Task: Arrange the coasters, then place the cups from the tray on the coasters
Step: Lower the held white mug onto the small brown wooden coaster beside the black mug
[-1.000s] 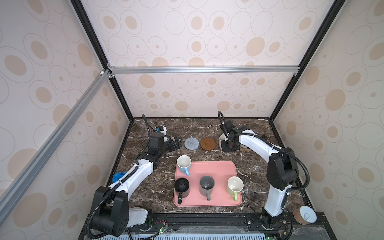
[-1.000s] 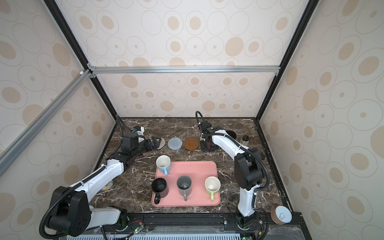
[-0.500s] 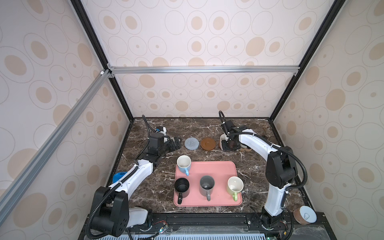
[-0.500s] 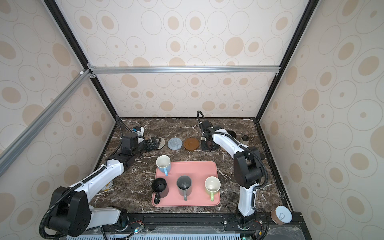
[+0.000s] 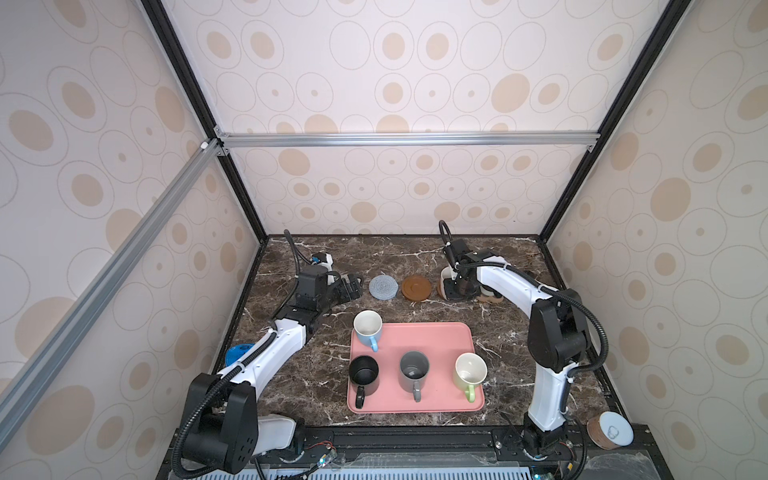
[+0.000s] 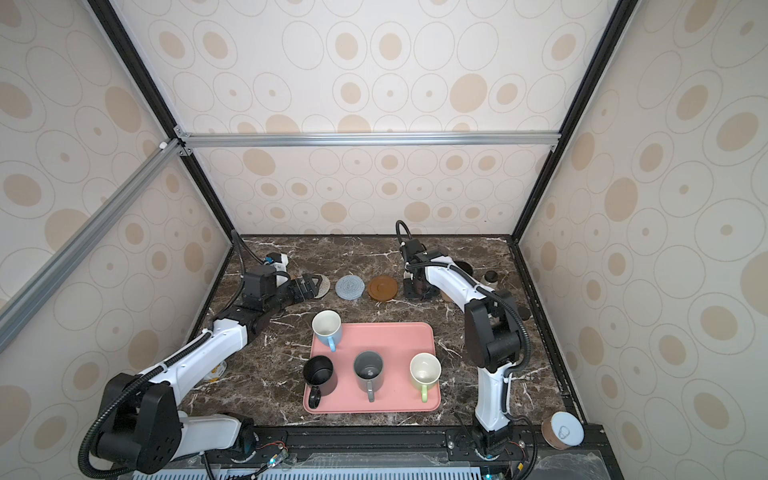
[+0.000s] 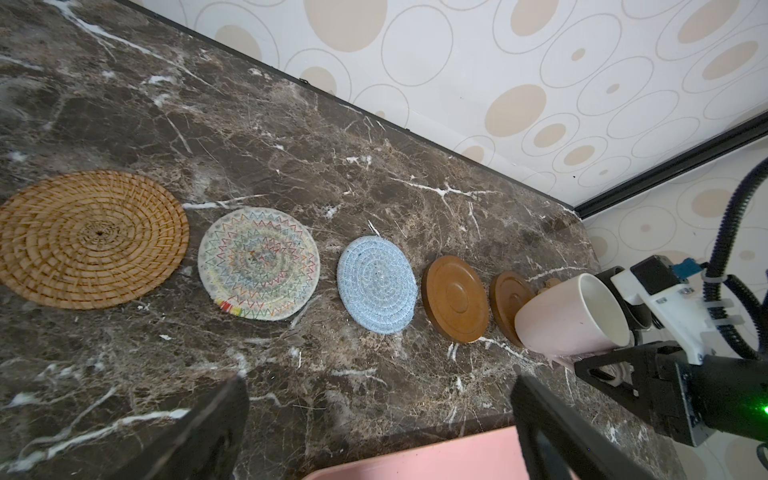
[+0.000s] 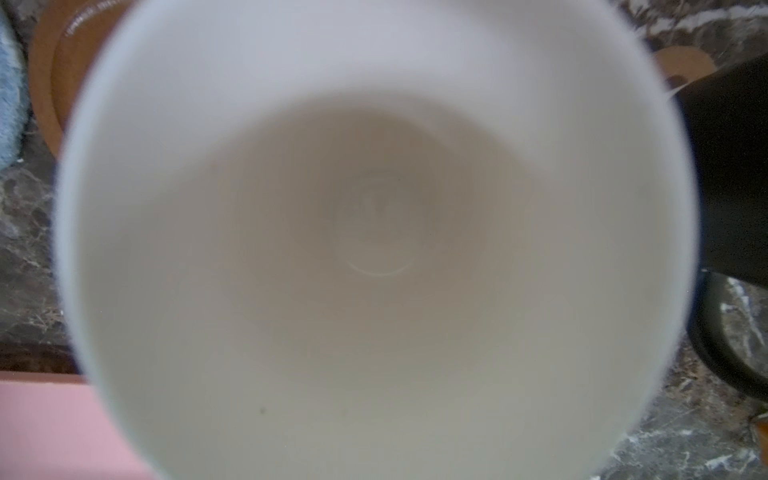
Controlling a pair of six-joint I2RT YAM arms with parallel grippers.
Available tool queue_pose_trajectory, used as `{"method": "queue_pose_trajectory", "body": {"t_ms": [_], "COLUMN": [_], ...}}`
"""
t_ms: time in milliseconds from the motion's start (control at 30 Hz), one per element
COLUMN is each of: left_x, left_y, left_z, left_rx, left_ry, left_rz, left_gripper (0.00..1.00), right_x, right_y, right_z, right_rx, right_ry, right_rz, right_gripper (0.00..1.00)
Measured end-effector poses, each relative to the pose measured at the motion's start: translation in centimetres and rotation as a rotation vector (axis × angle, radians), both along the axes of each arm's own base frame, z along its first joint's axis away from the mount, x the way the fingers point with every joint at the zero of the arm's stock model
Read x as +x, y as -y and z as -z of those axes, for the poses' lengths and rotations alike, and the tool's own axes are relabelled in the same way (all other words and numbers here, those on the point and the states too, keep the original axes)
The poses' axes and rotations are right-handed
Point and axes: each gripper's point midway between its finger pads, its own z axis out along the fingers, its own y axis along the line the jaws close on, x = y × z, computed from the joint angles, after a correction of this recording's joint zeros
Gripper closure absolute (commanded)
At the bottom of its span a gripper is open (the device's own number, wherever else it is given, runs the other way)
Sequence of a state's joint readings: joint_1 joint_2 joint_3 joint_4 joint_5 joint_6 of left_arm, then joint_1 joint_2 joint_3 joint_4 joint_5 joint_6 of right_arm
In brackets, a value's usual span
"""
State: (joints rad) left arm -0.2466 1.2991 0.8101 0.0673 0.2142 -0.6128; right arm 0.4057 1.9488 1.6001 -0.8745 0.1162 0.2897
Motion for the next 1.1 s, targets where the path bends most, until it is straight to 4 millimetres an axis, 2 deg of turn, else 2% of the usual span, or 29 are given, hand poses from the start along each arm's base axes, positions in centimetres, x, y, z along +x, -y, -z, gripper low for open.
{"method": "queue_pose_trajectory", "body": {"t_ms": [267,1100], "left_x": [-0.1,-0.1], "left_y": [-0.1,-0.4], "left_z": [-0.5,-1.0], "left_rx": [-0.002,0.0], "left_ry": [0.012,0.028], "left_rz": [-0.002,-0.017], "left_gripper": [0.0,0.0], "right_x": [1.1,1.8], "right_y": [0.2,0.8], "right_z": [-0.5,0.9], "right_rx": [0.007,-0.004], "right_ry": [0.023,-0.004], "right_rz": [0.007,0.022], "right_gripper": [0.91,0.91]}}
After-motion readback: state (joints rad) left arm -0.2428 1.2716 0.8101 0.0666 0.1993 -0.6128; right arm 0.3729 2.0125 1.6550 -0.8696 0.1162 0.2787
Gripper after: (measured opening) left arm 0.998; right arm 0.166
